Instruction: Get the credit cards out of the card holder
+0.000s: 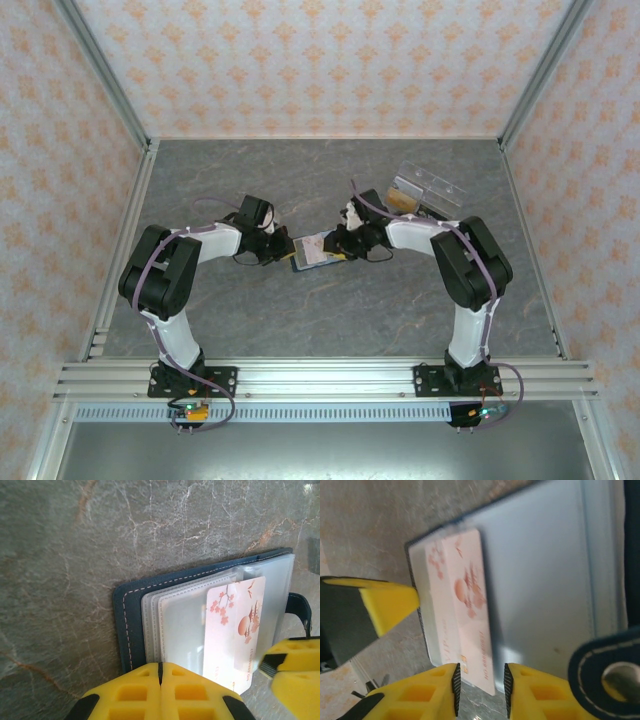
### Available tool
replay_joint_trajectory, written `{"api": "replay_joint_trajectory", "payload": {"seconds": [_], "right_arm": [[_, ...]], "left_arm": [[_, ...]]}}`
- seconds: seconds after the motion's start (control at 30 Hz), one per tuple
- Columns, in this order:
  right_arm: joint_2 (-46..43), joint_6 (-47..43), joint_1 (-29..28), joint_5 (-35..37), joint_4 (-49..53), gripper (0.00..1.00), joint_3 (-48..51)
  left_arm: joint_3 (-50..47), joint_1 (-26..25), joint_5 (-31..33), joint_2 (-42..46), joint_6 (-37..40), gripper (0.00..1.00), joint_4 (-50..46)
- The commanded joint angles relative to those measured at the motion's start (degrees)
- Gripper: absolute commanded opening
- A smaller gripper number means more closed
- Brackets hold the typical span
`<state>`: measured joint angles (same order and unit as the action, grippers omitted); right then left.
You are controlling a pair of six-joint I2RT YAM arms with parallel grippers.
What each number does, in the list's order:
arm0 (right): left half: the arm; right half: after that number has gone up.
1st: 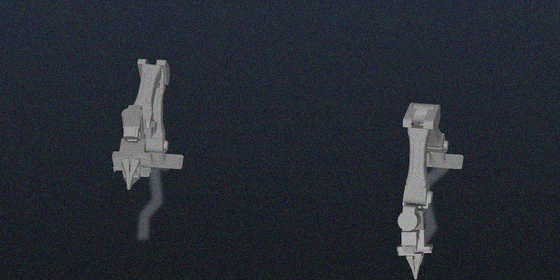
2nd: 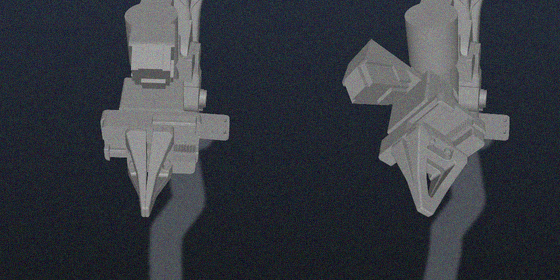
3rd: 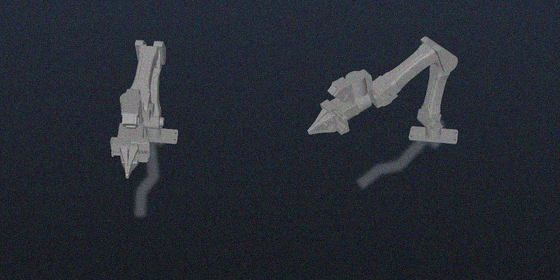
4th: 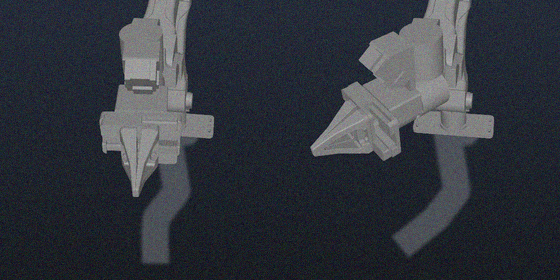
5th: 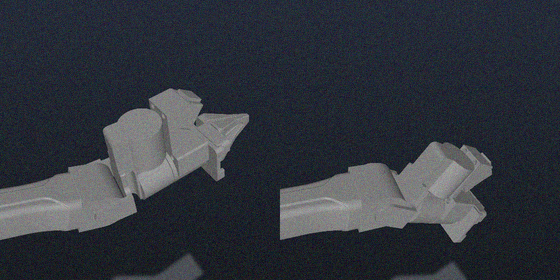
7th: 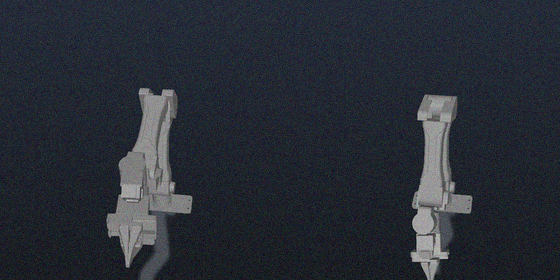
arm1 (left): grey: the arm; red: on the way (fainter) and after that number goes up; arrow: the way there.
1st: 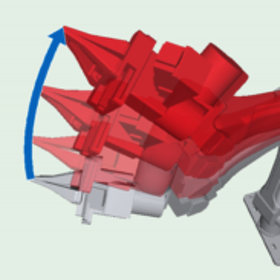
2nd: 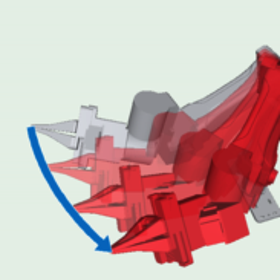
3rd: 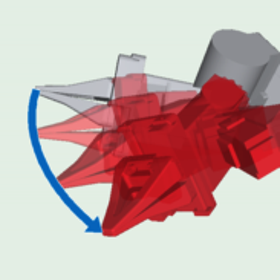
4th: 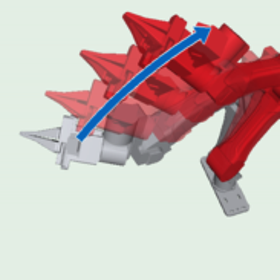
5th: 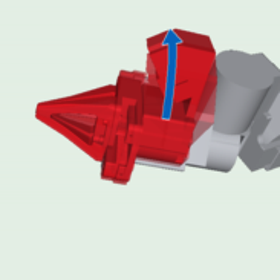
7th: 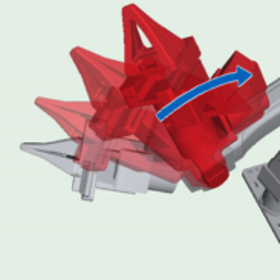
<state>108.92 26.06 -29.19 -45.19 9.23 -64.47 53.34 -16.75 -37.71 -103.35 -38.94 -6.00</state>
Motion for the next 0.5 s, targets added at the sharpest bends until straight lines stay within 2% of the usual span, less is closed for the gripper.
{"api": "replay_joint_trajectory", "payload": {"seconds": [0.0,0.37,0.47], "right_arm": [[2.0,-2.5,0.2,2.9,4.0,0.31,-3.4],[6.9,-3.6,-0.4,-0.9,4.6,0.3,-7.2],[7.6,-2.8,-0.4,-2.8,3.1,0.27,-7.1]], "left_arm": [[0.2,0.2,1.1,-2.0,1.5,0.04,-4.9],[0.3,0.2,0.9,-1.9,1.5,0.04,-5.1],[0.2,0.2,0.8,-2.0,1.5,0.04,-5.0]]}}
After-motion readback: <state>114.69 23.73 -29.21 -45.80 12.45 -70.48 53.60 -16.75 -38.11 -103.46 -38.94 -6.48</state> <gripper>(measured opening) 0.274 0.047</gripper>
